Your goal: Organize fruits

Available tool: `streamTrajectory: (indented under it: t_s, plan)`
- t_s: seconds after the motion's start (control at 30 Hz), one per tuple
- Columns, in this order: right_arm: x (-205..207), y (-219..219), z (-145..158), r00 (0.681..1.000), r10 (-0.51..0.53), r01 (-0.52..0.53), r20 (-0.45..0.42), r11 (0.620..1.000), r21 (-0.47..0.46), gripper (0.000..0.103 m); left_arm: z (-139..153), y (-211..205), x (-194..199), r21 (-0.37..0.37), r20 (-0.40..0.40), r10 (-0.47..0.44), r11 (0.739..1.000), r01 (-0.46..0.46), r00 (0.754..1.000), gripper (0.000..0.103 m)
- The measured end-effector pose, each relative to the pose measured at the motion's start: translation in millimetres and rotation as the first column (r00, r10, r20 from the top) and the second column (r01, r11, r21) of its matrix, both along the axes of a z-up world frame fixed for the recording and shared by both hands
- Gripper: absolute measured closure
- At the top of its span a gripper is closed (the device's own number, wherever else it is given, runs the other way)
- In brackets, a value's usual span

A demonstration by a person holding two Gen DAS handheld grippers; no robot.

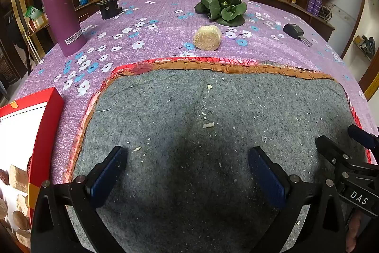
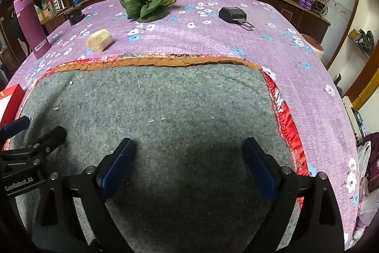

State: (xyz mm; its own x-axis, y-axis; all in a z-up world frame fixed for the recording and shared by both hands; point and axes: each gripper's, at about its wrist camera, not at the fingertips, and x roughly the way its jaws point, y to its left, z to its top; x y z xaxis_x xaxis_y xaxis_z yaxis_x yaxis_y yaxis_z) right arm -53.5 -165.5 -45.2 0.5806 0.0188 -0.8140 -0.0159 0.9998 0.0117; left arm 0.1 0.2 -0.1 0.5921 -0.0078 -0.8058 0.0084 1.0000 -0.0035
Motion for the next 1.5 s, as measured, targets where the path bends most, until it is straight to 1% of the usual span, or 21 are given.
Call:
streamTrajectory:
  t_s: [0.17,0.4,1.5]
  plan:
    - [0.4,0.9,-0.2,1.0,0.0,0.0,0.0,1.0,0.0,0.01,0.0,0.0,-0.1,0.0,0.0,0.0,1.0,0.0,1.0,0.001]
    - [1.0,0.8,-0.8,1.0,0.011,-0.011,-0.004,1.0,0.007,0.006,-0.1,-0.2,-0.1,0.001,0.0,0.0,1.0,0.0,1.0,0.001]
    - [2.0,1.8,-2.4,1.0,0.015,-0.015,-0.007,1.0,0.005,0.004,-0.2,-0.3,-0.1,0.001,0.0,0.0,1.0,0.0,1.0,0.001]
